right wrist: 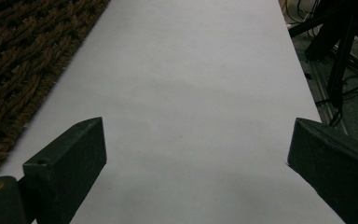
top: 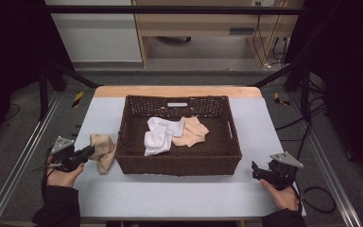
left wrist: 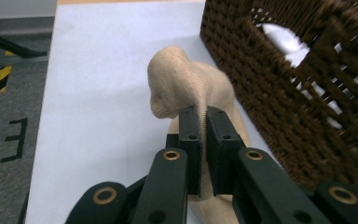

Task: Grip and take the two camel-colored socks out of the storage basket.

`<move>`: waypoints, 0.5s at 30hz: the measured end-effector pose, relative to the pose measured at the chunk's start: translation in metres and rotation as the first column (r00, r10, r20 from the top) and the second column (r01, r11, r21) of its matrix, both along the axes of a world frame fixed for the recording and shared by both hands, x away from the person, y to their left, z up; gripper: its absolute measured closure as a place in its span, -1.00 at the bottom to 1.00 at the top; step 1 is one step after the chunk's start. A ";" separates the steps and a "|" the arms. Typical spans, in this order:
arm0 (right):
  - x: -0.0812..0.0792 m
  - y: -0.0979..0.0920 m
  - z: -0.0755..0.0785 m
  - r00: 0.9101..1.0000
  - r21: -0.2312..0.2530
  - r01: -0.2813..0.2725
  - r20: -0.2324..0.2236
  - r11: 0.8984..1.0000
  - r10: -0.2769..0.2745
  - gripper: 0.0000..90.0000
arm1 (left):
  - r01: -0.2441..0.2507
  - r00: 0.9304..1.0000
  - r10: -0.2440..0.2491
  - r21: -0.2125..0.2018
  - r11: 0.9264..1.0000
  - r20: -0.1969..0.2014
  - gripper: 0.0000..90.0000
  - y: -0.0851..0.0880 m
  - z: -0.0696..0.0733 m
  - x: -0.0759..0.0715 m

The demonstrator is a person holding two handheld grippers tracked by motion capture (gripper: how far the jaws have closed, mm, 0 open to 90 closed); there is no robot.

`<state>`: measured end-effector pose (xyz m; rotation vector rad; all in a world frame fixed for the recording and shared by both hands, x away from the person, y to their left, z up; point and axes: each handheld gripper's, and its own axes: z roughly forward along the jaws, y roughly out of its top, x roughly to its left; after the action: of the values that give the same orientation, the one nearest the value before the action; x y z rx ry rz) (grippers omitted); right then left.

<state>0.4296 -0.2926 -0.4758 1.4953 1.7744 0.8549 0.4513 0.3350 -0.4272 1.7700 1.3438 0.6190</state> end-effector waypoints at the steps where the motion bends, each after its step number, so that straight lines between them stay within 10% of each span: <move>1: 0.000 0.000 0.000 1.000 0.000 0.000 0.000 1.000 0.000 -0.90 | 0.001 1.000 0.000 0.014 1.000 -0.011 0.86 -0.001 -0.004 0.001; 15: 0.000 0.000 0.000 1.000 -0.002 0.001 0.000 1.000 -0.001 -0.90 | -0.008 1.000 0.010 0.085 0.996 -0.019 0.11 0.000 -0.019 0.007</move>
<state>0.4298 -0.2925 -0.4760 1.4950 1.7738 0.8519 0.4587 0.3351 -0.4463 1.8427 1.3572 0.6745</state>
